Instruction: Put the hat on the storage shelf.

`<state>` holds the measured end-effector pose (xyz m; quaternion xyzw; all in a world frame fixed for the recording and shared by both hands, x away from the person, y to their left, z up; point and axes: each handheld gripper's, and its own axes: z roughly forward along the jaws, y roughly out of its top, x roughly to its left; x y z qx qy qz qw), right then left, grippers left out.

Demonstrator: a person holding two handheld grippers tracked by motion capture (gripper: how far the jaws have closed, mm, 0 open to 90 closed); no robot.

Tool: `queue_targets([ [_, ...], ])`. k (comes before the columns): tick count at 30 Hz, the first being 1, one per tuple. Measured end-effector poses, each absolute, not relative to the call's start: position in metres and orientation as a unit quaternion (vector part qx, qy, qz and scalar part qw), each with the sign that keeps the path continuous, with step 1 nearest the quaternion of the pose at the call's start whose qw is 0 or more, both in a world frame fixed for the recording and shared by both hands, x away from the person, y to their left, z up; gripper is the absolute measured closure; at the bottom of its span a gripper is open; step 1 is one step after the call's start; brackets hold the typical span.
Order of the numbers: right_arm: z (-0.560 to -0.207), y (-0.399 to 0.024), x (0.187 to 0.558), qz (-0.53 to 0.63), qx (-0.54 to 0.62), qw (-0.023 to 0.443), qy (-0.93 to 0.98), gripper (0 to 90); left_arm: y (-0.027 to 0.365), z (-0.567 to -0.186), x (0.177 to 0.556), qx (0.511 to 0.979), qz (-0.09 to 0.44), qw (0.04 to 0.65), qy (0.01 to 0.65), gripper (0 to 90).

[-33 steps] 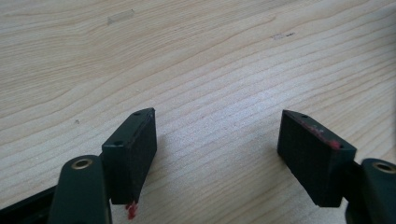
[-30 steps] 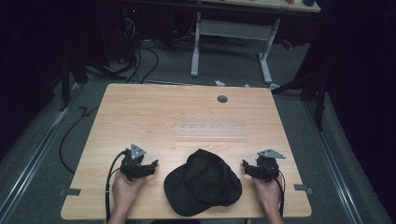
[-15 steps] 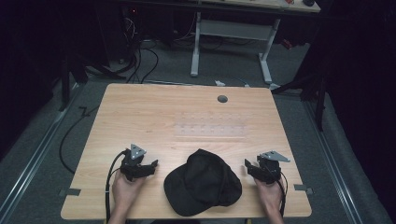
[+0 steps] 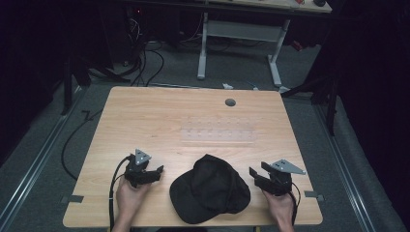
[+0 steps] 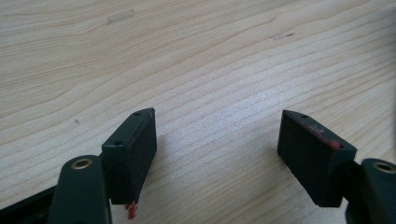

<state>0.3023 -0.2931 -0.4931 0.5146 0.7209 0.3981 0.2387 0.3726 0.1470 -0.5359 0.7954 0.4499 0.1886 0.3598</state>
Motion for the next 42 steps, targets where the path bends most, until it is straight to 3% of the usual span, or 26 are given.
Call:
queue_targets([
  [26,-0.436,-0.252,0.281,0.443,0.437,0.213,0.753,44.8,0.147,-0.536,0.373,0.795,0.189,0.36,0.45,28.8],
  [42,-0.446,-0.222,0.301,0.403,0.423,0.182,0.791,44.6,0.146,-0.536,0.372,0.796,0.191,0.358,0.449,28.7],
])
